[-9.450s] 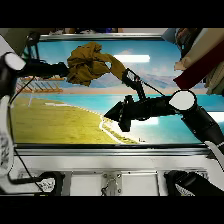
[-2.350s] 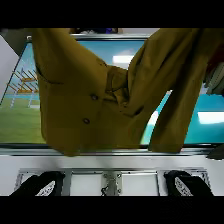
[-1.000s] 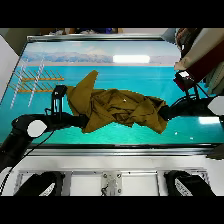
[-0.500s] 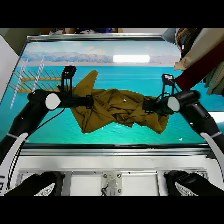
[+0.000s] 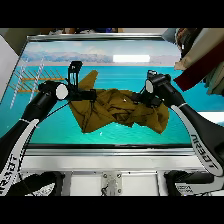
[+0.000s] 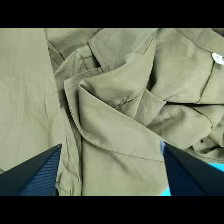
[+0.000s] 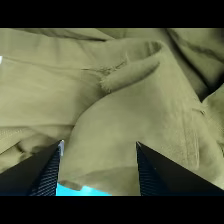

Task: Fold the clothes and pants, and hang the long-sleeved shirts on hangers.

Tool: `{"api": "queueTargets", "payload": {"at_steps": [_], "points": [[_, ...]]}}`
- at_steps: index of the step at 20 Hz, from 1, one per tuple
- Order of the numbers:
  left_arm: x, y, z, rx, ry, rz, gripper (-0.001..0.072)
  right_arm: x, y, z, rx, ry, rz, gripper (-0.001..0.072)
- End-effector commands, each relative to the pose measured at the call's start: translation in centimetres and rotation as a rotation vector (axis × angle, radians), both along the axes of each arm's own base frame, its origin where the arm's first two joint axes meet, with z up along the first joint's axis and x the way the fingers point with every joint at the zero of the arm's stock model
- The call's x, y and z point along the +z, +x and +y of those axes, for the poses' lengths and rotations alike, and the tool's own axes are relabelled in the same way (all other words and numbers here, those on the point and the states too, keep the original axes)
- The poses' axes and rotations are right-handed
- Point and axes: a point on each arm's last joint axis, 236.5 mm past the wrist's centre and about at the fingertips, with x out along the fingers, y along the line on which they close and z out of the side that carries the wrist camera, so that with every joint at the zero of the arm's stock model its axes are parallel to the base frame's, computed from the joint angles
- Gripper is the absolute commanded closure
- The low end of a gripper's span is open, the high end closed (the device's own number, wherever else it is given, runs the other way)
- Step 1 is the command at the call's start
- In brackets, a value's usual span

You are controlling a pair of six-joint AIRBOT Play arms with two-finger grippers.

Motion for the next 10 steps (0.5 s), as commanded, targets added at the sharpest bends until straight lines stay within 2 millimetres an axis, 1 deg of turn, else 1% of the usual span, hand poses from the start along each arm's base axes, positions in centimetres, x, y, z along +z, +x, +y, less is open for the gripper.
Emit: {"api": "queueTargets", "payload": {"at_steps": [1,5,10], "points": [[-0.2,0.1,-0.1,-0.009,0.006,0.0,0.0032,-2.2,-1.0,-0.6,-0.067,-0.065,0.15,0.0221],[-0.2,0.0,0.0,-0.01,0.007,0.003,0.0032,-3.5,-0.7,-0.6,-0.207,-0.066,0.153,0.0221],[-0.2,0.0,-0.1,-0.01,0.005,0.003,0.0032,-5.4,-1.0,-0.6,-0.229,-0.082,0.194,0.0221]]}}
